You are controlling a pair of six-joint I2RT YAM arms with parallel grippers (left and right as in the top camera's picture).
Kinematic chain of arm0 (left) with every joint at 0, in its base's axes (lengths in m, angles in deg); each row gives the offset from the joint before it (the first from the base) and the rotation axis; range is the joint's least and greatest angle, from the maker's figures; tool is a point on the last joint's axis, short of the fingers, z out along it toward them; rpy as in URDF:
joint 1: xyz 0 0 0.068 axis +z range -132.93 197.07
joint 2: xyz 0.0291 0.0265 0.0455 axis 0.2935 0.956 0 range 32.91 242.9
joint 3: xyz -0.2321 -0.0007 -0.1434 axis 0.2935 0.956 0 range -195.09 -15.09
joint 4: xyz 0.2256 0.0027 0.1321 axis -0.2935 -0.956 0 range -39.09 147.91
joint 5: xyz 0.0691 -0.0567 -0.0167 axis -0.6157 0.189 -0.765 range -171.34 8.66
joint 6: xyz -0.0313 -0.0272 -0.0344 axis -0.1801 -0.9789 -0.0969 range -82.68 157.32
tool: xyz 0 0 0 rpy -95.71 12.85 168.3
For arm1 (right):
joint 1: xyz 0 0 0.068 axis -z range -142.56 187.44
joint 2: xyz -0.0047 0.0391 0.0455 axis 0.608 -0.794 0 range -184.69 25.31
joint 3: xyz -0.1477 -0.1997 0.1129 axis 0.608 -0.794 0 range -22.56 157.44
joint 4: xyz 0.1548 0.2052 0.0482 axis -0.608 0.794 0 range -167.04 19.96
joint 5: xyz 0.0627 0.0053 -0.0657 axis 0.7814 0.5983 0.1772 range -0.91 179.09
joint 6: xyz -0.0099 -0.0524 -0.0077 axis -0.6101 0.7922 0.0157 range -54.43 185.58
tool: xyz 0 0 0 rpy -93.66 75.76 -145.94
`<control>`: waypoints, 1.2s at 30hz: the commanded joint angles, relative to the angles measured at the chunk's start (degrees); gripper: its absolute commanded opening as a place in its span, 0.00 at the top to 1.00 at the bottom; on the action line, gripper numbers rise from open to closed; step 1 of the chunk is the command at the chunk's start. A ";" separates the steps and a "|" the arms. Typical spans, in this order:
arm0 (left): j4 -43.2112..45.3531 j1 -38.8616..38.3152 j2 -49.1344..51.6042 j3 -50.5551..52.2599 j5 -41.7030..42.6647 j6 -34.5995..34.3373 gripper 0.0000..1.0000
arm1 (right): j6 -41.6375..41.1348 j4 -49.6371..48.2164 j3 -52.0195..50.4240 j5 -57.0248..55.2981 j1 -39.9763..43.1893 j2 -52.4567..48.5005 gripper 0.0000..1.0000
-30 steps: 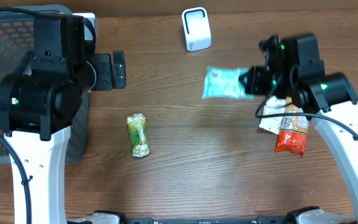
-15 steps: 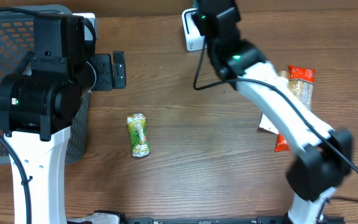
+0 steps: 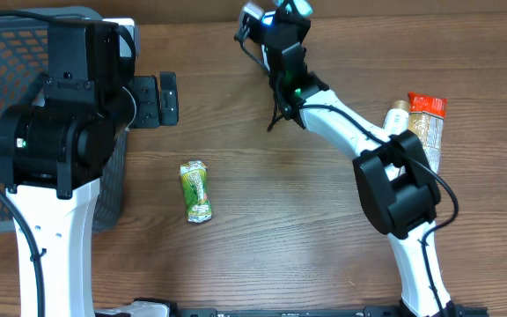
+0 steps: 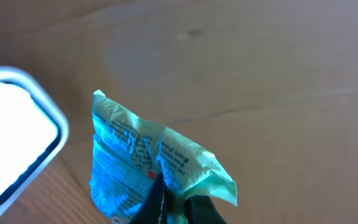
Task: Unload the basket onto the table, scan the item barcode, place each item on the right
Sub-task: 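Hold the wet-wipe pack in front of the white scanner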
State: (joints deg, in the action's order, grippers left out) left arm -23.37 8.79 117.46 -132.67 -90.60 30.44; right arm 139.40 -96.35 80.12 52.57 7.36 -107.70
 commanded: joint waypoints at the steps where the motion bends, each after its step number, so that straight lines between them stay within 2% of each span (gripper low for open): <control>1: 0.07 -0.39 0.20 -0.17 -0.15 0.48 0.00 | 6.19 -1.92 0.59 -0.92 0.22 -2.58 0.96; 27: 0.07 -0.39 0.20 -0.17 -0.13 0.48 0.00 | 3.28 -4.42 0.59 -1.99 -0.22 -2.56 0.96; 29: 0.07 -0.39 0.20 -0.17 -0.15 0.48 0.00 | -1.44 -4.42 0.59 -2.95 -0.57 -1.22 0.96; 31: 0.07 -0.39 0.20 -0.17 -0.15 0.48 0.00 | -11.04 -2.19 0.59 -6.27 -0.59 2.64 0.96; 33: 0.07 -0.39 0.22 -0.17 -0.15 0.48 0.01 | -15.67 4.26 0.59 -7.28 -0.59 6.49 0.96; 36: 0.07 -0.39 0.20 -0.17 -0.15 0.48 0.00 | -30.08 18.36 0.59 -7.93 -0.59 14.45 0.96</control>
State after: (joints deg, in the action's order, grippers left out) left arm -23.39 8.79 117.46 -132.67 -90.60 30.44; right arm 126.54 -81.88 79.75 48.09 7.01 -105.54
